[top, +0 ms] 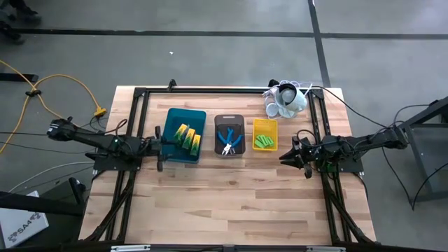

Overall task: Pick & Place School Supplies
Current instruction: Return to Home Position

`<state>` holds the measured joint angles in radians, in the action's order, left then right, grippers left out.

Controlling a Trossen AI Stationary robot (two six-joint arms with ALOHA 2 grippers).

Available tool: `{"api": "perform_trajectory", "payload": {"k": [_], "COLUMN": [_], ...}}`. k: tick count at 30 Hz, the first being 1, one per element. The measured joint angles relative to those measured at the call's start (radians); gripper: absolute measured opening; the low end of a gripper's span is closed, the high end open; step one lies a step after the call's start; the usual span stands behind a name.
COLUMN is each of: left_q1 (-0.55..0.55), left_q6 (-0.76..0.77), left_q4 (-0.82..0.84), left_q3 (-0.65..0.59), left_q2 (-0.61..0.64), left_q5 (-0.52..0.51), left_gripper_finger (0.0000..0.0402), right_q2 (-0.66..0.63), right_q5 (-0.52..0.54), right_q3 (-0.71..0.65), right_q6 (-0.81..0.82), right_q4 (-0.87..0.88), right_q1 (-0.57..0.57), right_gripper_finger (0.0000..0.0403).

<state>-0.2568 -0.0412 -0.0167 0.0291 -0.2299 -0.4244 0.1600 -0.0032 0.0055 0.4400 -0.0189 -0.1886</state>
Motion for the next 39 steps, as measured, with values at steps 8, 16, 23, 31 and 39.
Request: {"api": "perform_trajectory", "payload": {"k": [8,16,23,31,39], "left_q1": [0.006,0.005,0.005,0.005,0.004], "left_q6": [-0.031,-0.259,-0.351,-0.441,-0.449], "left_q4": [-0.003,-0.03,-0.034,-0.041,-0.043], "left_q3": [-0.003,-0.021,-0.021,-0.021,-0.021], "left_q2": [-0.033,-0.054,-0.058,-0.117,-0.125], "left_q5": [-0.001,-0.015,-0.027,-0.102,-0.36], "left_gripper_finger": [0.0173,0.0173,0.0173,0.0173,0.0173], "right_q2": [0.0,0.0,0.0,0.0,0.0], "right_q5": [0.0,0.0,0.0,0.0,0.0], "right_q3": [0.0,0.0,0.0,0.0,0.0], "right_q6": [0.0,0.0,0.0,0.0,0.0], "right_q4": [0.0,0.0,0.0,0.0,0.0], "right_q1": [0.0,0.0,0.0,0.0,0.0], "right_gripper_finger": [0.0083,0.0083,0.0083,0.0083,0.0083]}}
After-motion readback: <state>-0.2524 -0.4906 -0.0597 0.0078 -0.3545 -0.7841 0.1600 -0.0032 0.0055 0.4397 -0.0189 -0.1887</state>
